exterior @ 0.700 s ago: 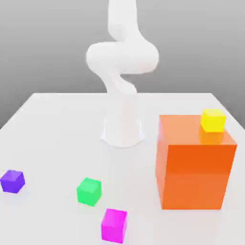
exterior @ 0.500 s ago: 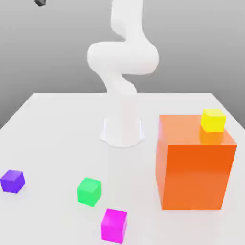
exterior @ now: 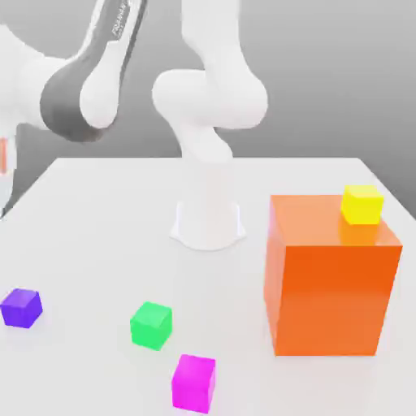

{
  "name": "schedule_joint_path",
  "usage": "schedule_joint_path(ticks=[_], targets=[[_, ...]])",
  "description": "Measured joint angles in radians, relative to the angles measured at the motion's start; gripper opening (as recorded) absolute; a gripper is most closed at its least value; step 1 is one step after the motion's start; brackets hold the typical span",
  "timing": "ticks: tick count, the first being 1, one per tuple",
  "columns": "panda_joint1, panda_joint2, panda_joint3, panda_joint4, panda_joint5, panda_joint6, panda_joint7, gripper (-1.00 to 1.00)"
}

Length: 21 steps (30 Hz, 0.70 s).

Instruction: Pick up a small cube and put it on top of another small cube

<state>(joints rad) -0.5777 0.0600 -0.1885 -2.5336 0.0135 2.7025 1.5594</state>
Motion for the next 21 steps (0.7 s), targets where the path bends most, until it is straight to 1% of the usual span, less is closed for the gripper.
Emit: schedule_joint_path(ticks=[4,8,9,16,21], targets=[[-0.056,0.148,-0.009,-0.027,0.1,0.073,0.037,0.0],[-0.112,0.293,0.052,-0.003,0.173,0.182,-0.005,0.0],[-0.124,0.325,0.066,0.003,0.184,0.206,-0.013,-1.0],[-0.128,0.331,0.07,0.004,0.186,0.212,-0.013,-1.0],[-0.088,0.175,0.013,-0.029,0.107,0.091,0.046,-1.0]])
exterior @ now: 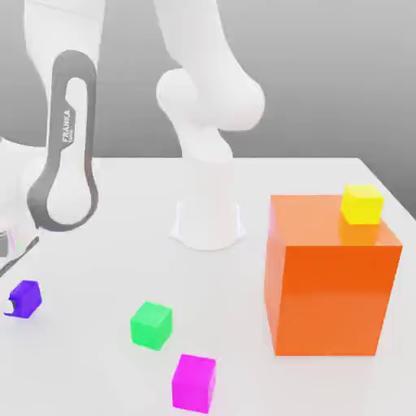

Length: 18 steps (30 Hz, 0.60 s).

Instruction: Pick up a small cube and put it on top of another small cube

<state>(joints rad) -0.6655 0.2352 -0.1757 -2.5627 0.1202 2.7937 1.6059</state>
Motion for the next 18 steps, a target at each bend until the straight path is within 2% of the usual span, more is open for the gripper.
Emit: schedule_joint_path(ticks=[2,7,11,13,18], targets=[[0.044,-0.073,0.016,-0.039,-0.027,-0.031,0.076,-1.0],[0.214,-0.257,0.125,-0.172,-0.074,-0.077,0.331,-1.0],[0.291,-0.4,0.224,-0.281,-0.084,-0.112,0.521,-1.0],[0.305,-0.393,0.251,-0.304,-0.09,-0.083,0.567,-1.0],[0.305,-0.238,0.255,-0.305,-0.127,0.074,0.606,-1.0]])
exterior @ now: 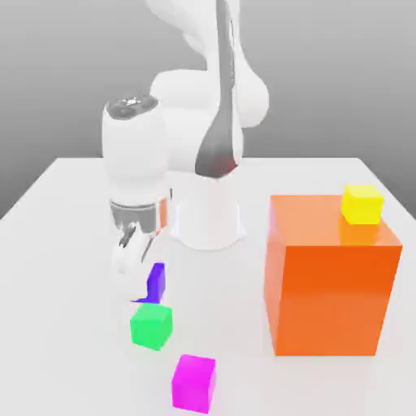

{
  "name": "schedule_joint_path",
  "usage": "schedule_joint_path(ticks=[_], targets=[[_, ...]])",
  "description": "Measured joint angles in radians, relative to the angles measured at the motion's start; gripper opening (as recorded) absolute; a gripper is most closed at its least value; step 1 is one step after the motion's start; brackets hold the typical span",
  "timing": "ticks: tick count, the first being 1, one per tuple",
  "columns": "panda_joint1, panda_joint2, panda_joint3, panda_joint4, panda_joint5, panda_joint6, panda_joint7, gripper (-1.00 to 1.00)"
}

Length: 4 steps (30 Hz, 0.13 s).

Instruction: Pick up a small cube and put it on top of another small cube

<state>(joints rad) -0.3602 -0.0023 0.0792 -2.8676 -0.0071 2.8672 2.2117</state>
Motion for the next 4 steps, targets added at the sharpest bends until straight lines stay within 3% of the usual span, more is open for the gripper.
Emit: schedule_joint_path(ticks=[1,4], targets=[[0.002,0.035,-0.003,0.001,-0.008,0.034,0.006,1.0],[0.001,0.035,-0.003,0.001,-0.008,0.034,0.006,1.0]])
